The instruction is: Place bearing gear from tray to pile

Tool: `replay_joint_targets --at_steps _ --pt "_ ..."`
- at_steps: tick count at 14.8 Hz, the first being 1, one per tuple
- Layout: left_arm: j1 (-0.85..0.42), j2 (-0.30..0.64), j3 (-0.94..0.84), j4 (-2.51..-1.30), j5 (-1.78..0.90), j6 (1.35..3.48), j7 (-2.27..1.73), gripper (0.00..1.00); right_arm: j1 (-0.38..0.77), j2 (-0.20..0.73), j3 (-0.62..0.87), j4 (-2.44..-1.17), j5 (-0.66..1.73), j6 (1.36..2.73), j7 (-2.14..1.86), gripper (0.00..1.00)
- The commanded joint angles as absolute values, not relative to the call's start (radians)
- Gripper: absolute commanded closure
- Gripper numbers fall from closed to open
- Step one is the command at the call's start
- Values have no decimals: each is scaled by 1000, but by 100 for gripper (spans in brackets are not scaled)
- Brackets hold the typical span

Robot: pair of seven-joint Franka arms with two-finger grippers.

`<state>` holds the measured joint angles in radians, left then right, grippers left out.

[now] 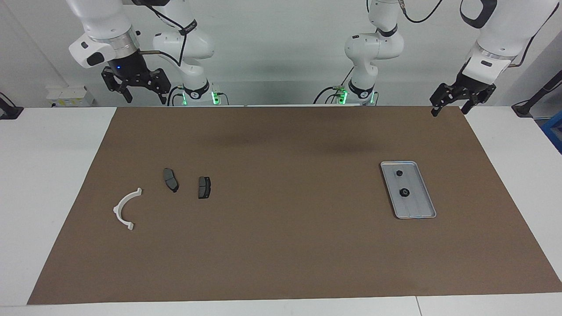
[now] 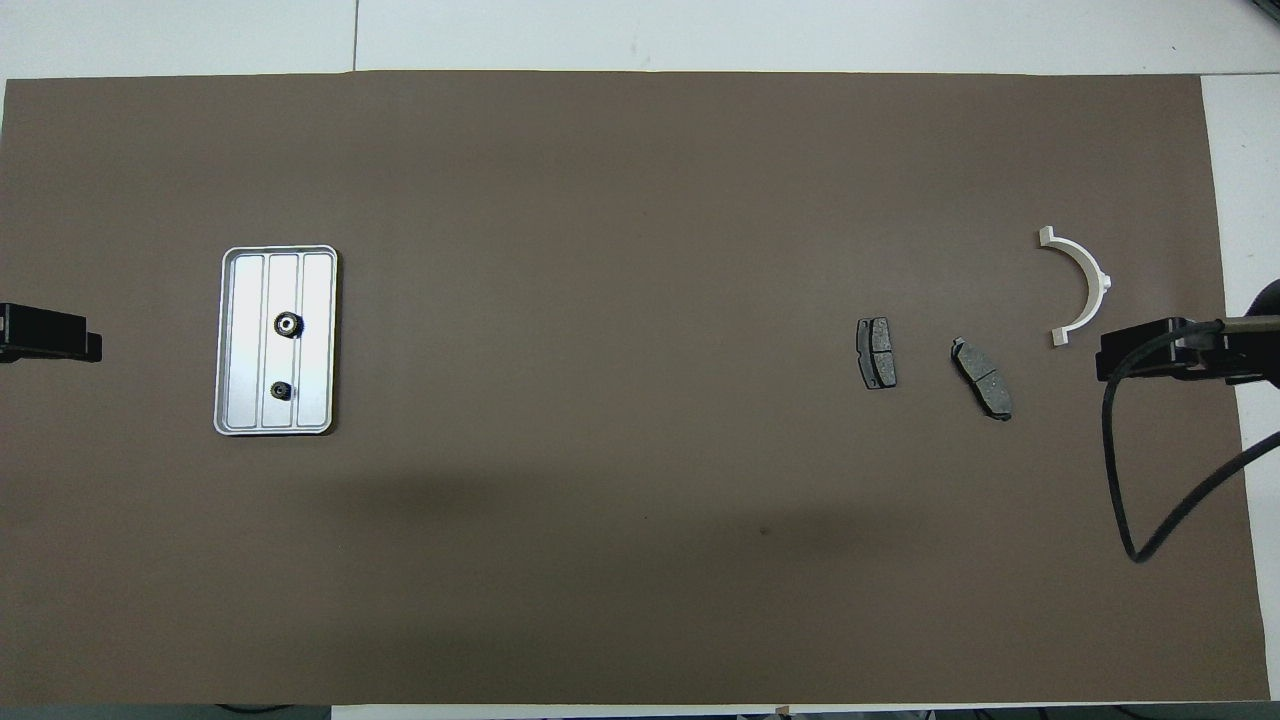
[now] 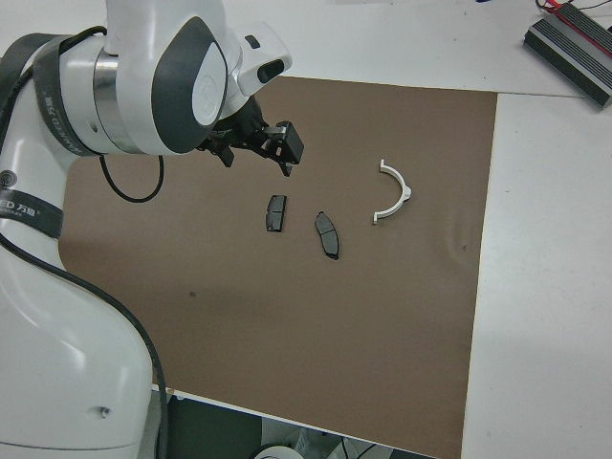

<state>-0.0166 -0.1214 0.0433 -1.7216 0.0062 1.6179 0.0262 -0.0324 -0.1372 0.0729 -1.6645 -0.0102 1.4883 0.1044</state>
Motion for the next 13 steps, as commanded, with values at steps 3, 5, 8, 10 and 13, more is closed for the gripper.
replay_joint_targets --at_steps 3,5,8,10,13 --pt "-26 -149 52 -1747 -8 1623 26 0 -46 -150 77 -1674 14 1515 95 0" --pt "-29 -149 54 -1747 -8 1623 25 0 -46 -150 77 -1674 14 1514 94 0" --pt "-26 -146 54 -1735 -8 1621 28 0 -46 -150 77 -1674 14 1516 92 0" --pt "-18 -147 55 -1741 -8 1620 26 0 -46 -150 75 -1674 14 1516 91 0" --pt "-18 -190 57 -1871 -6 1754 -4 0 -46 -150 75 -1674 14 1516 91 0"
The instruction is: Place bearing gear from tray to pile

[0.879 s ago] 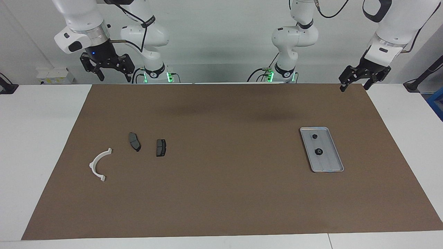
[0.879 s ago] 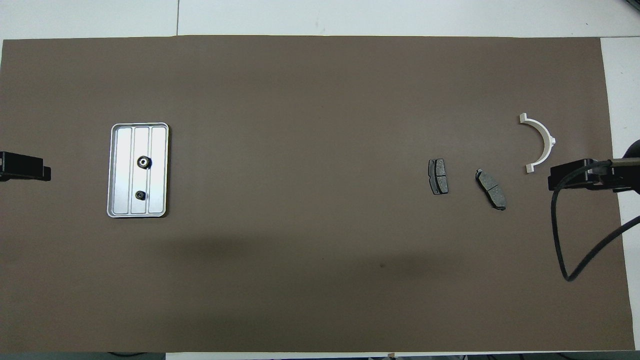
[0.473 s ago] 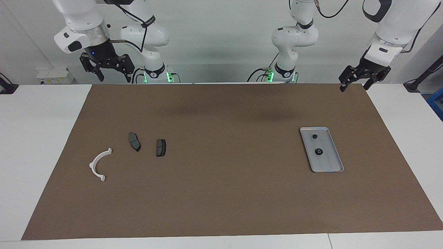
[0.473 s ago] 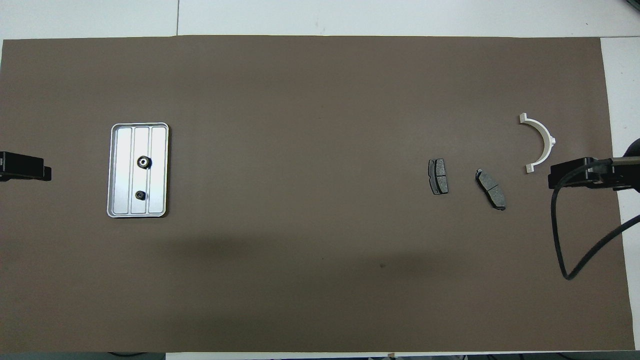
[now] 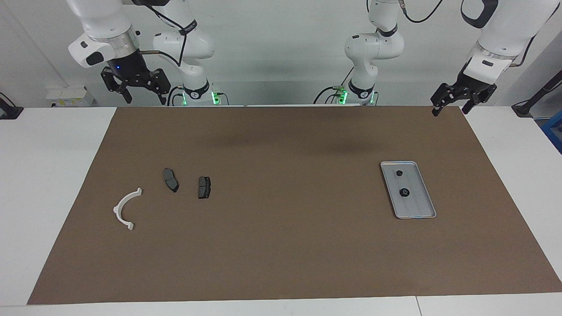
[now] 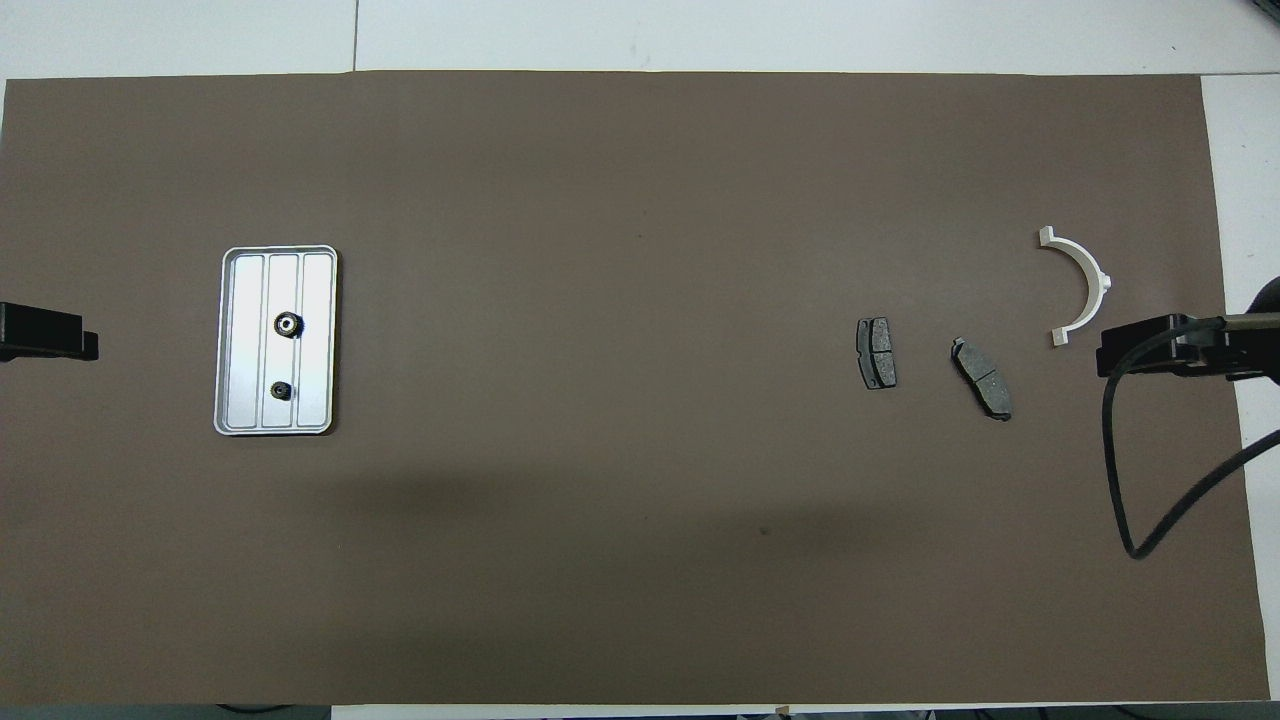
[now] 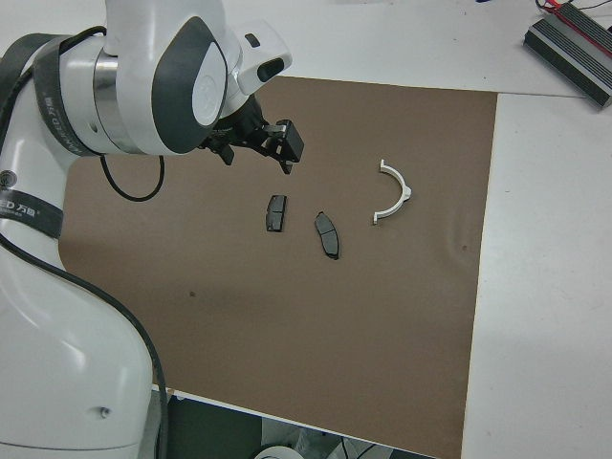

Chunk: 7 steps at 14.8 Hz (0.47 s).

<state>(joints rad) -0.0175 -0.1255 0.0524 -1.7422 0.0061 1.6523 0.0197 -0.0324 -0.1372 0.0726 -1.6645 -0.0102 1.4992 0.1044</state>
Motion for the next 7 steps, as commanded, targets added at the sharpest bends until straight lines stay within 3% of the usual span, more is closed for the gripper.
replay_joint_targets --at_steps 1,7 --pt "-20 -213 57 -1935 -5 1808 -8 0 -46 -150 75 -1674 14 1516 91 0" --pt "-14 -186 55 -2121 -5 2035 -20 0 -46 -150 74 -1674 14 1516 91 0"
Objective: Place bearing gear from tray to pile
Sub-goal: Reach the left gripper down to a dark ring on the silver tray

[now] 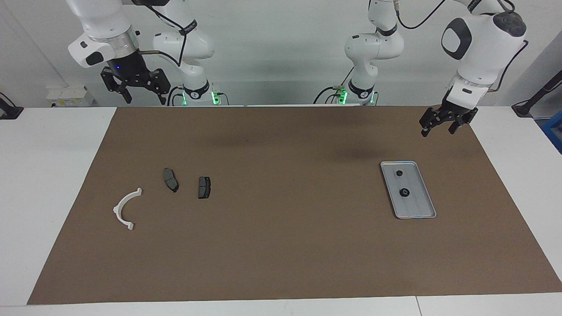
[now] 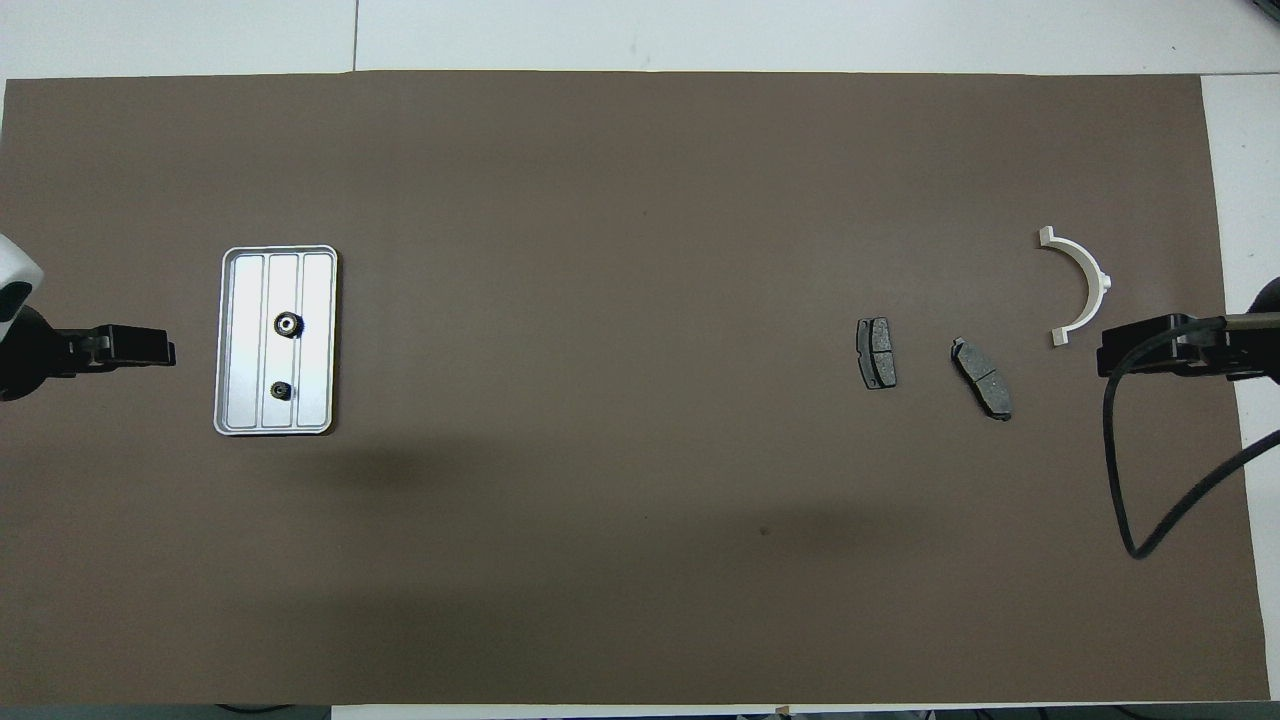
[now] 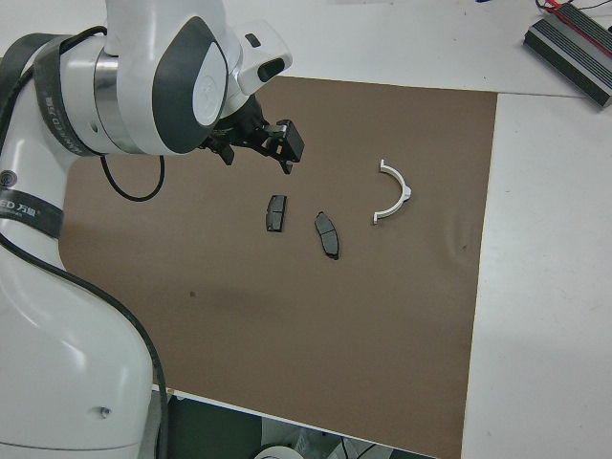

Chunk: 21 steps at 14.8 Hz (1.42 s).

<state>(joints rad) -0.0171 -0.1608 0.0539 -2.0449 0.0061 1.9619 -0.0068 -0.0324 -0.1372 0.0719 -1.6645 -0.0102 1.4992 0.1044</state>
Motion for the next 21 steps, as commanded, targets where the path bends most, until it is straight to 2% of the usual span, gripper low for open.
replay_joint_targets --at_steps 1,3,9,21 --pt "-15 -158 54 -2135 -5 2067 -35 0 -46 -150 74 -1674 14 1516 91 0" --pt "-26 -111 54 -2158 -5 2132 -67 0 -48 -150 74 -1674 14 1516 89 0" --pt "-28 -51 54 -2232 -5 2290 -80 0 -45 -150 75 -1674 14 1514 91 0" --pt "-29 44 54 -2275 -5 2416 -101 1 -43 -166 75 -1674 14 1505 87 0"
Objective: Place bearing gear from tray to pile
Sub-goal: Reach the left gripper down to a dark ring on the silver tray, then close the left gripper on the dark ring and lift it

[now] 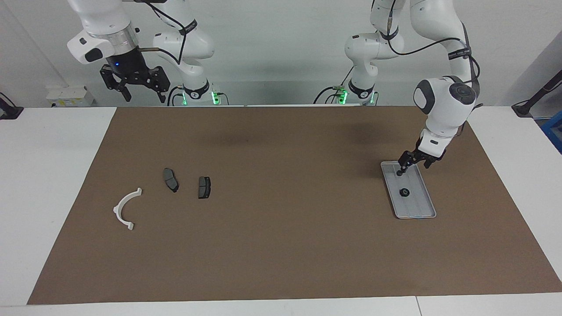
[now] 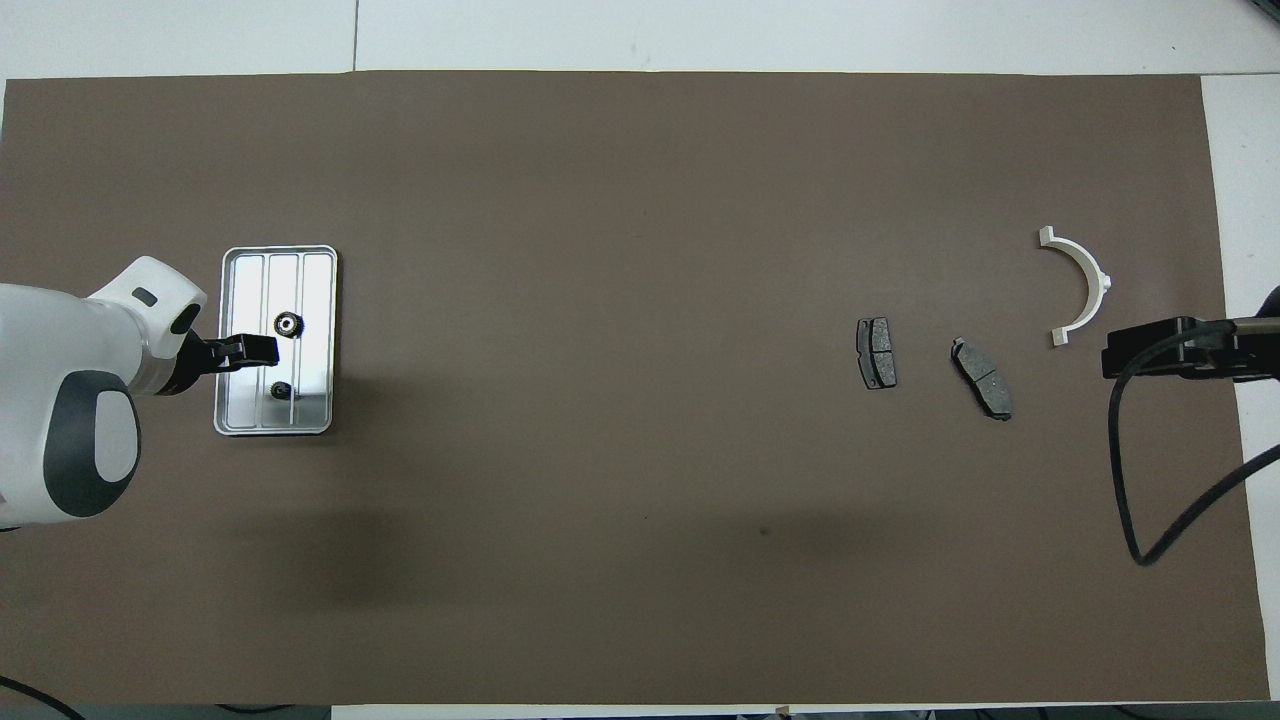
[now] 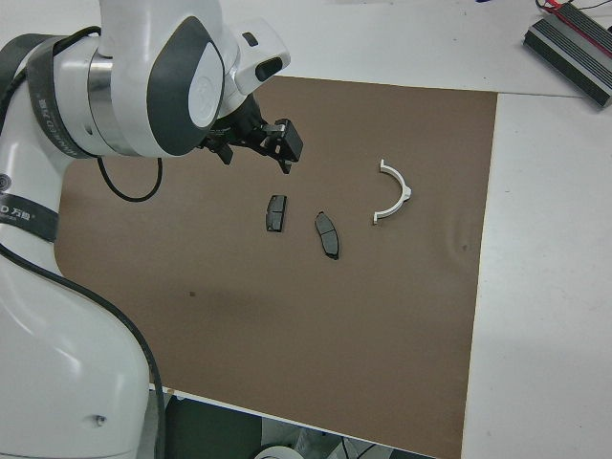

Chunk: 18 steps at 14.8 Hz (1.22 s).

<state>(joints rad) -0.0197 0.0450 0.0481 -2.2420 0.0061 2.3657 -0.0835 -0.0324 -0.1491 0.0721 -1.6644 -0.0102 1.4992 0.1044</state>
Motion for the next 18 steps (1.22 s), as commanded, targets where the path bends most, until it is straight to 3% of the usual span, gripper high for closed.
replay_joint_targets --at_steps 1,18 --pt "-29 52 54 -2284 -5 2440 -106 2 -43 -166 75 -1674 14 1506 87 0" --pt "-52 69 54 -2371 -5 2510 -129 9 -41 -167 75 -1675 15 1514 87 0"
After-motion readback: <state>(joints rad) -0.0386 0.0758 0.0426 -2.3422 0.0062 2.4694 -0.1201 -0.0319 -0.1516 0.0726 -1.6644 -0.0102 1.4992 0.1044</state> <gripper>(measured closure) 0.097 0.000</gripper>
